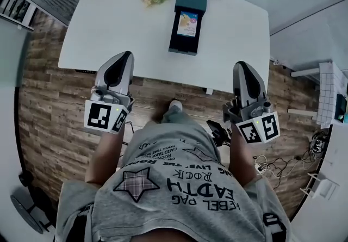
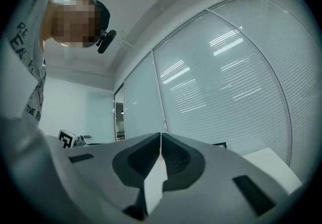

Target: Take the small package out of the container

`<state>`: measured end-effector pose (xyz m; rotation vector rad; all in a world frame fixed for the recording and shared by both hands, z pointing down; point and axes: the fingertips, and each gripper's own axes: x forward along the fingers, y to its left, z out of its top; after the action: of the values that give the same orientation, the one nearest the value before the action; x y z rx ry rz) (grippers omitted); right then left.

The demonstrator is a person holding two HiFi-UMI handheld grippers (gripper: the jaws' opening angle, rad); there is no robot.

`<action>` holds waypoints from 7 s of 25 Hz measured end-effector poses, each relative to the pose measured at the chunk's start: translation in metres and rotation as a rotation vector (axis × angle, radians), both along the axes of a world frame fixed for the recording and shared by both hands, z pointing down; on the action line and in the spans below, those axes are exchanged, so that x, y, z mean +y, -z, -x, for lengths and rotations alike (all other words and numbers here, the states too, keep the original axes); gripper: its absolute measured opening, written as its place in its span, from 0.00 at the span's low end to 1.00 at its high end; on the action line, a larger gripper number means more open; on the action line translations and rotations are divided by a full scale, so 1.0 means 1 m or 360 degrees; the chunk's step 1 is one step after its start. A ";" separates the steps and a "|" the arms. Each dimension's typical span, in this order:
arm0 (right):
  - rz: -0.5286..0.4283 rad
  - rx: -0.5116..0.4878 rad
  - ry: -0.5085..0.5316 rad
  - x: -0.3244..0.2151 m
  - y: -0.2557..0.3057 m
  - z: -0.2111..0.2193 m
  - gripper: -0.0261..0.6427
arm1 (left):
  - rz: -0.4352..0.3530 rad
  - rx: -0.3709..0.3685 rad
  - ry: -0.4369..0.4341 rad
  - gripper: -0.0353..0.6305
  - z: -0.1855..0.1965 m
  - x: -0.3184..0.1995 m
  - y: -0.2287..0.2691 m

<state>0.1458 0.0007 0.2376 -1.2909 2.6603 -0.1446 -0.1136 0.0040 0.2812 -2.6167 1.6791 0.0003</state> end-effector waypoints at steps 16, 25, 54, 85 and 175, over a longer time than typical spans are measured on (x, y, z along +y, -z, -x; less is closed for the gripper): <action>0.0055 -0.0079 0.0140 -0.072 -0.011 -0.006 0.06 | 0.0009 -0.0022 0.0141 0.07 -0.011 -0.053 0.002; 0.0038 -0.0103 0.0027 -0.106 -0.006 -0.008 0.06 | -0.0033 -0.0021 0.0030 0.07 -0.013 -0.109 0.007; 0.0175 -0.0017 -0.0028 -0.198 -0.025 0.031 0.06 | 0.0074 0.0032 -0.0180 0.07 0.003 -0.221 -0.021; 0.0585 0.0543 0.0406 -0.270 -0.192 0.089 0.06 | 0.0213 0.0040 -0.0076 0.07 -0.026 -0.253 -0.085; 0.0956 0.1473 0.1541 -0.197 -0.282 0.125 0.33 | 0.0388 0.0076 -0.0302 0.07 -0.038 -0.234 -0.121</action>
<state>0.0211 -0.1961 0.5196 0.1262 4.0272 -0.6304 -0.0752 -0.2302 0.4025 -2.9679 1.5245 -0.1479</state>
